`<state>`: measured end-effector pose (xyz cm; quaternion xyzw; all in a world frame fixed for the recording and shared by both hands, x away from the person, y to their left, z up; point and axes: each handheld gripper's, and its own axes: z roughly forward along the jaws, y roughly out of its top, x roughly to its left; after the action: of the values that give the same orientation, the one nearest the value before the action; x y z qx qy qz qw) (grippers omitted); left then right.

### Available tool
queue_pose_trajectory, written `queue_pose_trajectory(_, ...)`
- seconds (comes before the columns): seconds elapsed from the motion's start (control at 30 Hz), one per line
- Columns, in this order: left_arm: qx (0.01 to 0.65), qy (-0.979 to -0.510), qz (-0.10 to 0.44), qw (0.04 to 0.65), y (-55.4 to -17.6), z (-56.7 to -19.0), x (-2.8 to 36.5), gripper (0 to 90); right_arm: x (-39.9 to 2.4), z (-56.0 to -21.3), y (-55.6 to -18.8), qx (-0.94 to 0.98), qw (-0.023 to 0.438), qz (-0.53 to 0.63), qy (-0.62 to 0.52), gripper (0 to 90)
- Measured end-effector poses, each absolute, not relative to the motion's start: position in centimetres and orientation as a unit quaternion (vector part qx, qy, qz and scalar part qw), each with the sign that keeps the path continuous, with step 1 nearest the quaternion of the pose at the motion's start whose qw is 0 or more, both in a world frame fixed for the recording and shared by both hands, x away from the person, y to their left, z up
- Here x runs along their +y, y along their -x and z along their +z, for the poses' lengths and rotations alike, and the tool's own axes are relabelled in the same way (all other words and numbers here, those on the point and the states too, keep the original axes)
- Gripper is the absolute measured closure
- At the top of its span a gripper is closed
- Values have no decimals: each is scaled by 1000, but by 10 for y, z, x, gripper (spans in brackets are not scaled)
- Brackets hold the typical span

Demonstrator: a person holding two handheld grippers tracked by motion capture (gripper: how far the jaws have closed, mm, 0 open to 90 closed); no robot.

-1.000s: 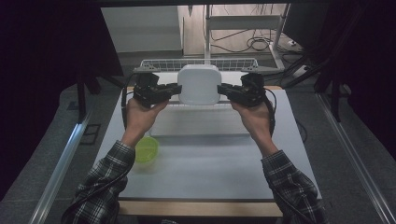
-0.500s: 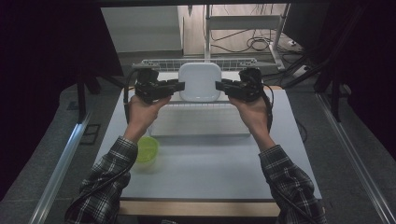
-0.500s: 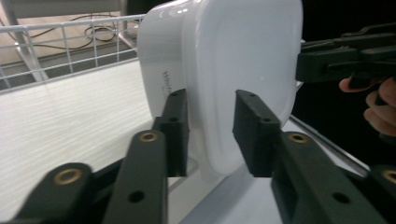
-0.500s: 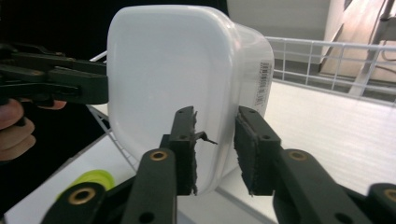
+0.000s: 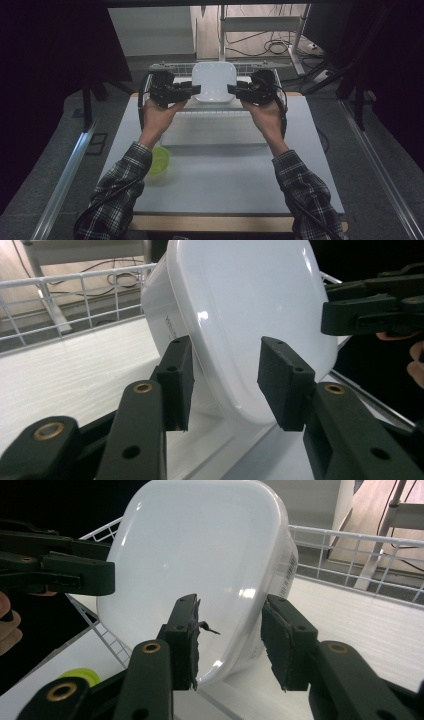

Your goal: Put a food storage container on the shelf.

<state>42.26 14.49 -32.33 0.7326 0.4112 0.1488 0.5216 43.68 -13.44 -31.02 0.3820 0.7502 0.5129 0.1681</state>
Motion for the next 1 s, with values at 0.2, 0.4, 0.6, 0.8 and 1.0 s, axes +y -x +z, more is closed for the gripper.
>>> queue_pose_trajectory(0.2, 413, -734, 153, 518, -427, -323, 143, 543, -133, -309, -439, 752, 183, 505, -381, 543)
queue_pose_trajectory(0.4, 421, -728, 168, 515, -433, -322, 143, 467, -130, -310, -444, 750, 194, 501, -386, 525)
queue_pose_trajectory(0.6, 428, -726, 189, 504, -440, -319, 140, 434, -129, -309, -448, 744, 194, 505, -392, 514)
queue_pose_trajectory(0.8, 432, -726, 205, 495, -446, -318, 138, 409, -130, -310, -452, 735, 196, 510, -401, 487)
queue_pose_trajectory(1.0, 424, -722, 216, 502, -445, -320, 137, 275, -135, -310, -454, 731, 184, 518, -404, 382)
